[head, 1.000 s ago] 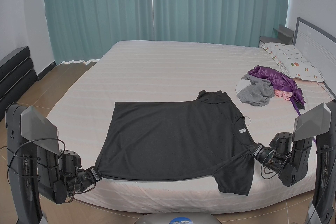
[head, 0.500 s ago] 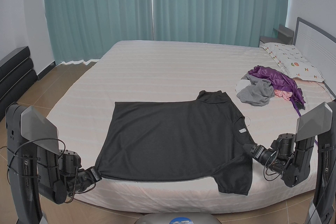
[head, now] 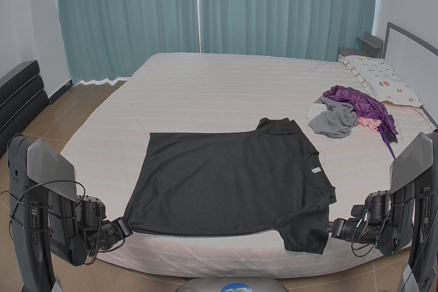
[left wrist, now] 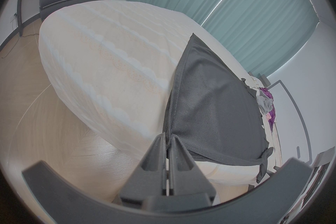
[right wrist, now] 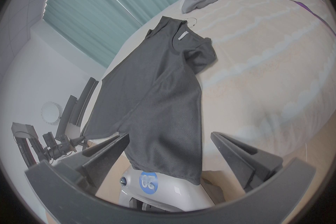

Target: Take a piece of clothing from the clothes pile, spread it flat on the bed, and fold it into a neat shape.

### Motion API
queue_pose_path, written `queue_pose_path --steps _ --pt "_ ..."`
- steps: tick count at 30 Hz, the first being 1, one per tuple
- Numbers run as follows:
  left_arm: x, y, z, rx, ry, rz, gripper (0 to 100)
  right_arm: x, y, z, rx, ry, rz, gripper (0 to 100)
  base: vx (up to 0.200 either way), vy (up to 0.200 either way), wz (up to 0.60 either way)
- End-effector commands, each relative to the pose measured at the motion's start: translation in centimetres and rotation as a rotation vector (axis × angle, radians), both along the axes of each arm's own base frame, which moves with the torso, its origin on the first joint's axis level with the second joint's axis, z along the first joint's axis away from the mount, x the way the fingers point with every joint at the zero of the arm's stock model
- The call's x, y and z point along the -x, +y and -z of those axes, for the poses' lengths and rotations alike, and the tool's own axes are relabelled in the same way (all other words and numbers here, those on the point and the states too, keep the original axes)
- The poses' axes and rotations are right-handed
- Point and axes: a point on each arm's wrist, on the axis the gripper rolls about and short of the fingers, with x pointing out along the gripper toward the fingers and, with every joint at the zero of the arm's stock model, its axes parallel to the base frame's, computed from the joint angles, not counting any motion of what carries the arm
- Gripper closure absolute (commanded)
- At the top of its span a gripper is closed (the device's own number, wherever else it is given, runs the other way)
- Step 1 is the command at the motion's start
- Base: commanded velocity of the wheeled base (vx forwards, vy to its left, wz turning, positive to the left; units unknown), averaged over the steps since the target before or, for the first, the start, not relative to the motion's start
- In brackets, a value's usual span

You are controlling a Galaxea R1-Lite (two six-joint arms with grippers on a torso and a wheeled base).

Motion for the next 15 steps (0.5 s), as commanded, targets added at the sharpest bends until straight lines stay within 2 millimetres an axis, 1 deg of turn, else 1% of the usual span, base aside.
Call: queue_pose_path --steps 1,14,15 --pt "0.0 0.0 0.0 0.001 -0.002 -0.001 100 0.0 0.1 0.7 0.004 0.013 -0.009 0 0.000 0.000 0.00" --pt "0.0 0.0 0.0 0.001 -0.002 0.000 100 -1.0 0.1 0.3 -0.007 -0.032 0.005 0 0.000 0.000 0.00" --pt "0.0 0.0 0.0 0.001 -0.002 0.000 100 -1.0 0.0 0.3 -0.006 -0.031 0.009 100 0.000 0.000 0.00"
